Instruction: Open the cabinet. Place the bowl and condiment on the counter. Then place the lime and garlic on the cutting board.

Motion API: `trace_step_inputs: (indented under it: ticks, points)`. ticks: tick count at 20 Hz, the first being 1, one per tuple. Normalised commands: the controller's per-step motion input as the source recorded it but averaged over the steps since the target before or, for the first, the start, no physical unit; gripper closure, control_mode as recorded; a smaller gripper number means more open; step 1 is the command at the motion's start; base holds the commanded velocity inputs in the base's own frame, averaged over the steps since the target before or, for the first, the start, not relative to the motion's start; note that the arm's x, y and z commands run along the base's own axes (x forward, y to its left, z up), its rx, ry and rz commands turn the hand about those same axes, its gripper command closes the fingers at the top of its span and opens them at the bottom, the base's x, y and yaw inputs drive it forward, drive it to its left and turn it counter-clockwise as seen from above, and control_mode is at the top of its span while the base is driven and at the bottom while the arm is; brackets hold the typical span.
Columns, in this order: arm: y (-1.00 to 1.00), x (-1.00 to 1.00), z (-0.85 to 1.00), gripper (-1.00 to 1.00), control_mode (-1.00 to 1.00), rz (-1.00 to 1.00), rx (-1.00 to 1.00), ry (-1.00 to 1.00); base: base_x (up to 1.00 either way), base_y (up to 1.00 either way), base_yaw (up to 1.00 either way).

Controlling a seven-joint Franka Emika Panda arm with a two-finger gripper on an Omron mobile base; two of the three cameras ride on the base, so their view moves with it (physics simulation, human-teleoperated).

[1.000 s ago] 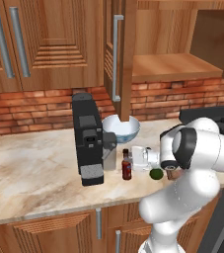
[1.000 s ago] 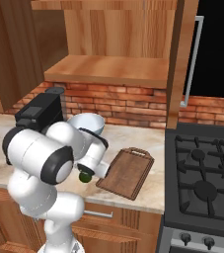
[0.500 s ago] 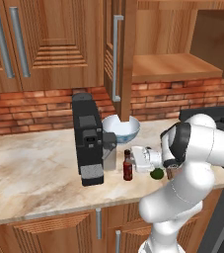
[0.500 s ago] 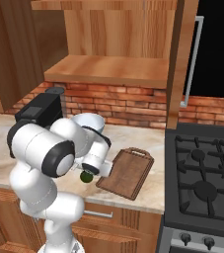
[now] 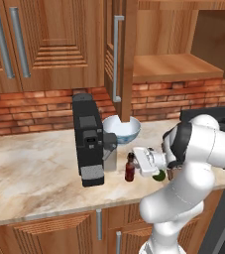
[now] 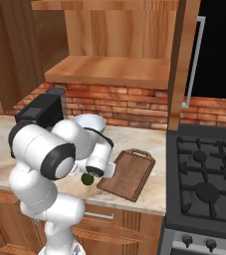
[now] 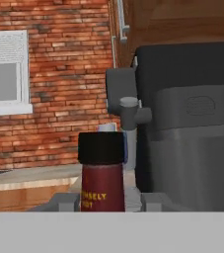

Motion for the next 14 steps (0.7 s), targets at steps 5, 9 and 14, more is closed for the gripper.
trace_step_inputs:
  ticks: [5,9,14]
  points:
    - [-0.02,-0.15,0.23,-1.00,-1.00,0.02,0.01,-0.05,0.00,0.00,0.00]
    - [-0.04,-0.09,0.36,-1.00,-1.00,0.01,0.01,-0.02,0.00,0.00,0.00]
    - [-0.04,-0.08,0.36,-1.00,-1.00,0.01,0.01,-0.02,0.00,0.00,0.00]
